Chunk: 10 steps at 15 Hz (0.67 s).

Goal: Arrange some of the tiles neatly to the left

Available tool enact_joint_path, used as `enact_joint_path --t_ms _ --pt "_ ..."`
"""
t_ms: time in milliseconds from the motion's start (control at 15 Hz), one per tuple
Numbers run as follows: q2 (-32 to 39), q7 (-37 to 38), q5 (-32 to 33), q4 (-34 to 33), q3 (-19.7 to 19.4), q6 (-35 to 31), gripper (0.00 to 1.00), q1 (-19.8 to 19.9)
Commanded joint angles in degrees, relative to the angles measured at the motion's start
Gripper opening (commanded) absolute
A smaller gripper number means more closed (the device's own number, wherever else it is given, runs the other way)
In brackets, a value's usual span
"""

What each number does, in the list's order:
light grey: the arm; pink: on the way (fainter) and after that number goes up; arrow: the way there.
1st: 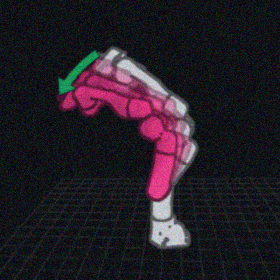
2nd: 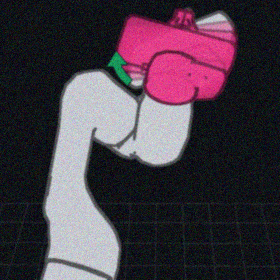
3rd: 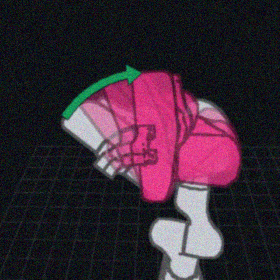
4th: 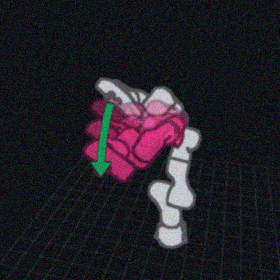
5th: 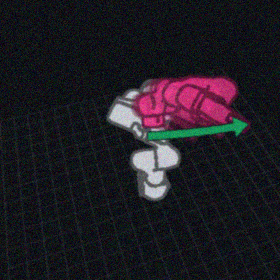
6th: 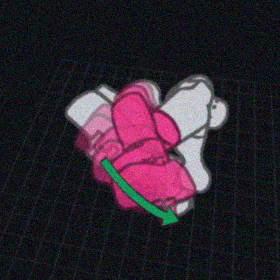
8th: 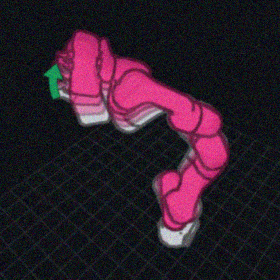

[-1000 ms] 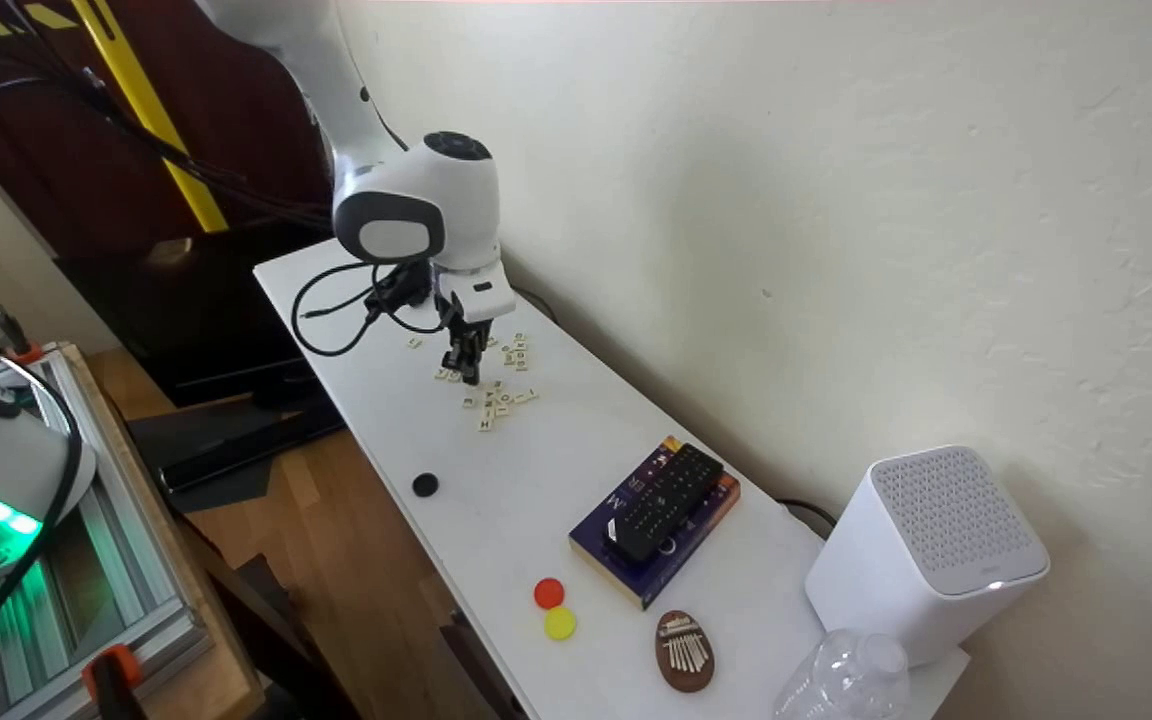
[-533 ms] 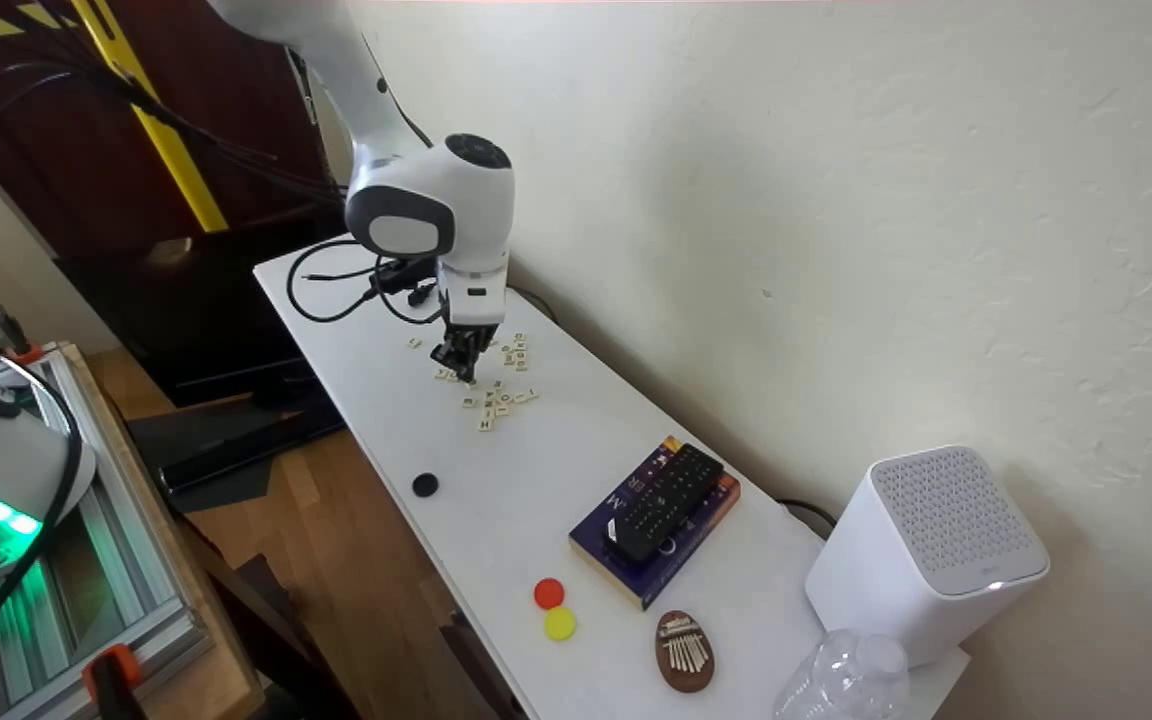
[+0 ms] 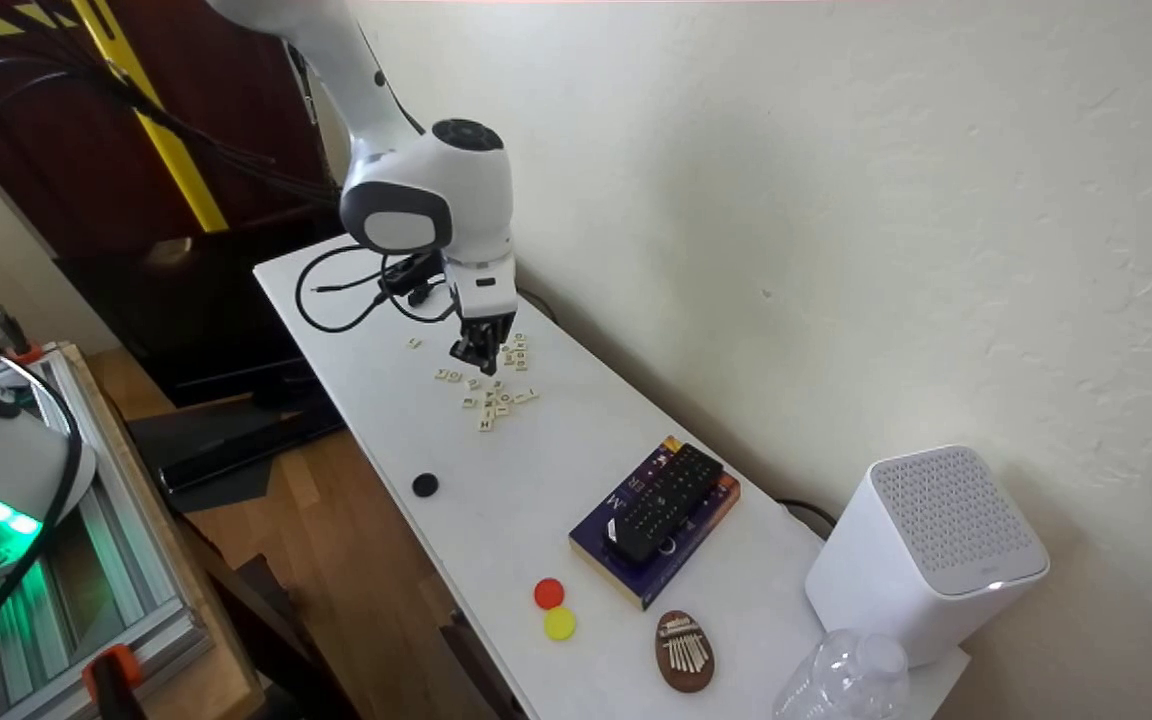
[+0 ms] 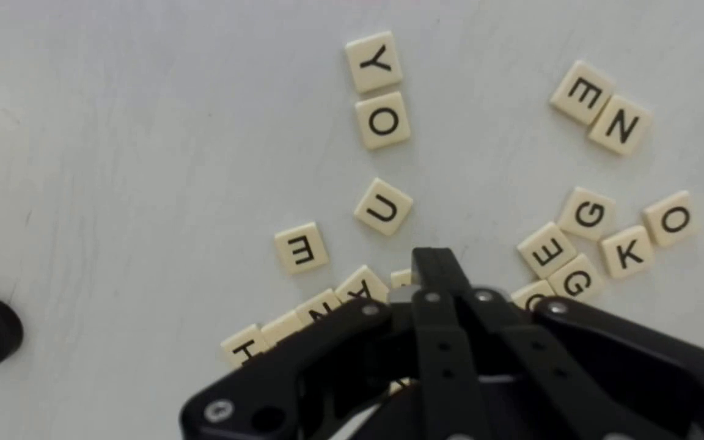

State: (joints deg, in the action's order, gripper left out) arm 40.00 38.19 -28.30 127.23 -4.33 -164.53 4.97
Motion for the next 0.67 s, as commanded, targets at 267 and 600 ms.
enact_joint_path --t_ms 267,600 --pt "-2.3 -18.9 4.0 5.0 3.6 -9.5 0.00 2.2" --pt "-2.6 -30.1 9.3 7.0 7.7 -12.6 0.00 5.9"
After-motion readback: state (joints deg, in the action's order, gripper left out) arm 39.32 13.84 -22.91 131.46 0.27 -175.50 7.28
